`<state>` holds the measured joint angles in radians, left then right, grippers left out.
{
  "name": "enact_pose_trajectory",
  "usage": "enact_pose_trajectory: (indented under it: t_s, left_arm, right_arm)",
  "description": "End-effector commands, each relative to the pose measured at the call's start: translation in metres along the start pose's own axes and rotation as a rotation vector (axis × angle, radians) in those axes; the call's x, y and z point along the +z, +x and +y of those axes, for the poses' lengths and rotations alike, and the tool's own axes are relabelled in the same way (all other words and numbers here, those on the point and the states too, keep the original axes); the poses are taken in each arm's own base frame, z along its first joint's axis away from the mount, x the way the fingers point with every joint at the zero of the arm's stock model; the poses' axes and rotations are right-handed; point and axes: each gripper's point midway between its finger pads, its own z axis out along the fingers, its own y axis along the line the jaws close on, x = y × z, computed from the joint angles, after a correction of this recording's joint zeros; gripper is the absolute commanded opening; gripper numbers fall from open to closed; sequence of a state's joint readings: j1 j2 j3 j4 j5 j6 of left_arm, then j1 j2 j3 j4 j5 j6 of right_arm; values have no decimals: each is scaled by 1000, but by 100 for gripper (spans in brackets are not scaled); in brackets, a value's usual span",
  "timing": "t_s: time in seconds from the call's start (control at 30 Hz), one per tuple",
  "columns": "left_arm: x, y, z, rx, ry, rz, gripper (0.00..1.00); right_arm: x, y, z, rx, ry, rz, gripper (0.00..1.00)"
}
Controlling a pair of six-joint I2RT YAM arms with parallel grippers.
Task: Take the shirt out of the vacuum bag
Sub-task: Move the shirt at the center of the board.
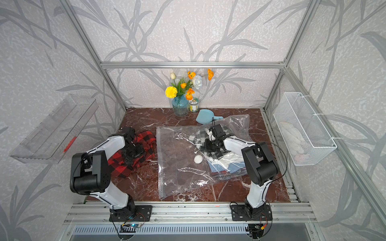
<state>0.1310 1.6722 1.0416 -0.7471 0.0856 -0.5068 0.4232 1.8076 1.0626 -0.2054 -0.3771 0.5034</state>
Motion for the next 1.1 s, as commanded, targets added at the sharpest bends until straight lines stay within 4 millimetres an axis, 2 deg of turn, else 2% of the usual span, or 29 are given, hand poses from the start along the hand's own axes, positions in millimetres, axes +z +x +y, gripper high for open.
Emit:
enact_pose_trajectory:
  t_s: [0.0, 0.27, 0.4, 0.5, 0.6, 0.73, 0.83, 0.9, 0.97, 1.07]
  left_arm:
    - [15, -22, -36, 6, 101, -25, 76]
    - [31, -51, -90, -162, 313, -13, 77]
    - [23, -61, -97, -177, 329, -50, 80]
    - [9, -61, -88, -164, 304, -78, 85]
    - [-17, -62, -84, -194, 352, -136, 90]
    - [-72, -66, -84, -151, 390, -225, 94]
    - [-107, -66, -72, -90, 338, -286, 97]
    - [-120, -66, -59, -46, 271, -322, 97]
    - [-123, -64, -44, -25, 200, -341, 97]
    - [-129, -48, -43, 17, 217, -332, 96]
  right_arm:
    - [9, 25, -28, 36, 86, 77, 18]
    - [9, 22, -29, 34, 103, 80, 18]
    - [10, 23, -30, 37, 108, 87, 18]
    - [10, 23, -29, 34, 109, 88, 18]
    - [10, 23, -30, 34, 110, 88, 18]
    - [9, 24, -29, 29, 107, 90, 19]
    - [6, 24, -28, 24, 105, 87, 19]
    - [3, 22, -25, 18, 96, 81, 20]
    - [-1, 20, -20, 13, 80, 70, 21]
    - [-12, 14, -10, -7, 53, 40, 23]
